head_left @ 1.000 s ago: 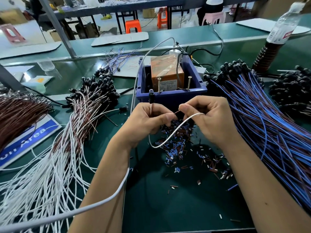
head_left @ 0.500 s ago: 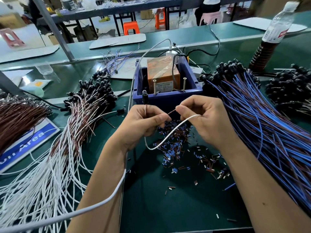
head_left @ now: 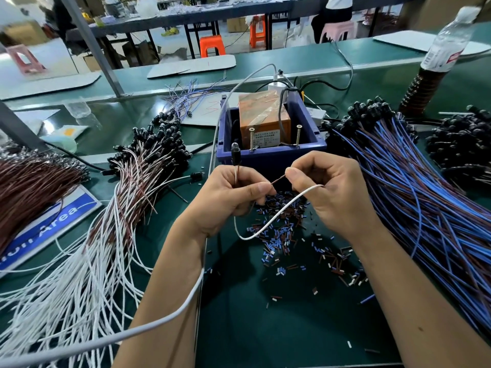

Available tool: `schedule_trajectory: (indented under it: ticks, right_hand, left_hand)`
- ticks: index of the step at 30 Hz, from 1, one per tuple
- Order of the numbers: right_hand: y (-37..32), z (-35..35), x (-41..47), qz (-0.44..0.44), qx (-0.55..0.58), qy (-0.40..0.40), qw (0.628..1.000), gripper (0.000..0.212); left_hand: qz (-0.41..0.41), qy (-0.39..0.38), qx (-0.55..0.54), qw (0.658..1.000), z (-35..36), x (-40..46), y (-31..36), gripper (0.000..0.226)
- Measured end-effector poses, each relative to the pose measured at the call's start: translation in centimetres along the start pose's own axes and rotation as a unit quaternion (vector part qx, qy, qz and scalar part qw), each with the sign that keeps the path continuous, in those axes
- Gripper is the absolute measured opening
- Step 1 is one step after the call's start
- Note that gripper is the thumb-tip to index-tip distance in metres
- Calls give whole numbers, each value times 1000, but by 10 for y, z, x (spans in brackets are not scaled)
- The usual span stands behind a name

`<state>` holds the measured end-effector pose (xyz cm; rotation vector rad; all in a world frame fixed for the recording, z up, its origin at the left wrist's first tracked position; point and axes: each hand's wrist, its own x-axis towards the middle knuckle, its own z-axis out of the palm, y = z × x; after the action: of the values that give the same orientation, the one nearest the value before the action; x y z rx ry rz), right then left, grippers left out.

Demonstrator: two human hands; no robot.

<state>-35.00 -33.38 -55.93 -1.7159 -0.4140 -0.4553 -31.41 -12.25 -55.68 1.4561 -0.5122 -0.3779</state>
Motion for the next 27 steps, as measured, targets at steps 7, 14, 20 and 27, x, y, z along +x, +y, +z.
schedule_trajectory:
  ticks: [7, 14, 20, 27]
  right_hand:
    - [-3, -7, 1, 5, 39, 53, 998, 17]
    - [2, -2, -1, -8, -130, -47, 990, 18]
    - [4, 3, -4, -54, -393, -48, 917, 40]
    - [-1, 22, -11, -89, -504, -76, 856, 29]
  left_hand:
    - [11, 13, 0, 1000, -3, -4, 1, 14]
    - [25, -28, -67, 997, -1, -8, 9, 14]
    - [-50, -156, -13, 986, 11, -9, 9, 11]
    - [-78, -237, -99, 963, 14, -9, 6, 18]
